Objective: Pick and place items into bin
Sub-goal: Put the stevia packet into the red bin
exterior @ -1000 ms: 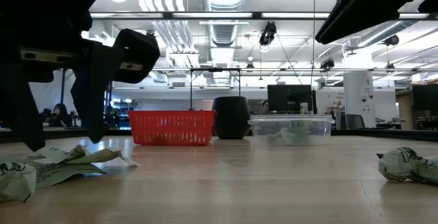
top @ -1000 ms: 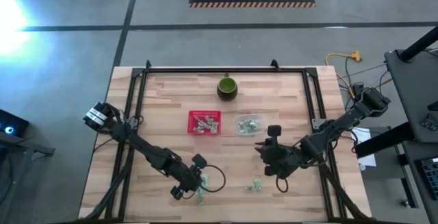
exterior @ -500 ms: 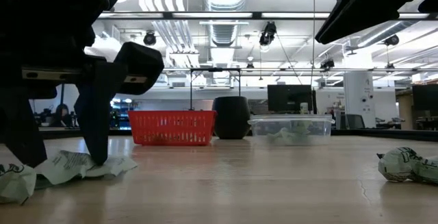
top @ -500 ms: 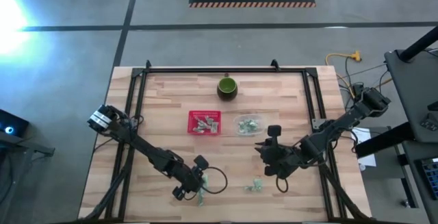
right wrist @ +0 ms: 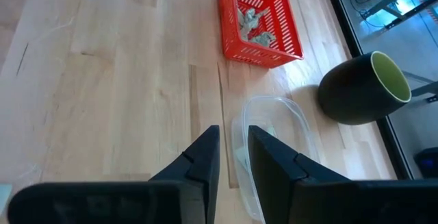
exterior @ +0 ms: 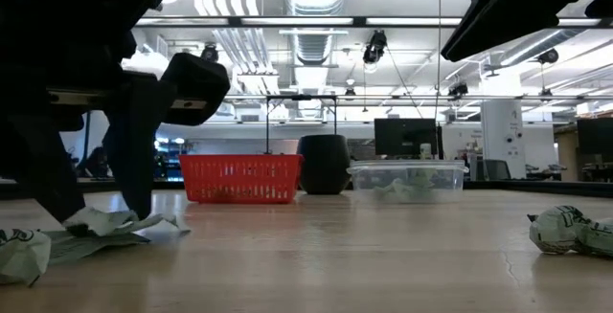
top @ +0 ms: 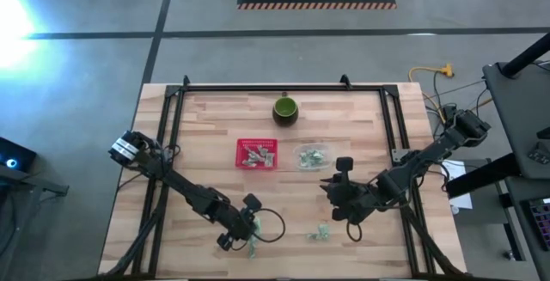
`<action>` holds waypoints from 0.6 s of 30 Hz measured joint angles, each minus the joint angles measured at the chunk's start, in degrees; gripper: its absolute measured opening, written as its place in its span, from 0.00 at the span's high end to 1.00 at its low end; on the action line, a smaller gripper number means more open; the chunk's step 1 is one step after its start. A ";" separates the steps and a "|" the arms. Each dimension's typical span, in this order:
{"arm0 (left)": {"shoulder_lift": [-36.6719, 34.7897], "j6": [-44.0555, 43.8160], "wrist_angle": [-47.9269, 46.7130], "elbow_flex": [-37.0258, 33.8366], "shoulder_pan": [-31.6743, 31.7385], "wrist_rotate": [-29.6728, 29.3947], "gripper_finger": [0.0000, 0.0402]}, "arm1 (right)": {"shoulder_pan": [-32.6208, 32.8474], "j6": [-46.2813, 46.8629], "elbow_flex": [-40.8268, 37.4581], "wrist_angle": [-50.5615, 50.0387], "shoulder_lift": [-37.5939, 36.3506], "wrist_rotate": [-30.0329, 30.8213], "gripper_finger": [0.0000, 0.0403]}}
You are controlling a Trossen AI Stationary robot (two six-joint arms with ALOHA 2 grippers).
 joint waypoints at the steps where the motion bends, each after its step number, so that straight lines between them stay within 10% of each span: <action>1: 0.00 -0.02 -0.31 -0.04 0.00 0.00 0.75 | -0.01 0.00 0.00 -0.01 0.00 0.00 0.83; 18: -2.70 -0.22 -3.04 -0.18 0.00 0.02 0.99 | -0.01 0.00 0.00 0.14 0.00 0.00 0.83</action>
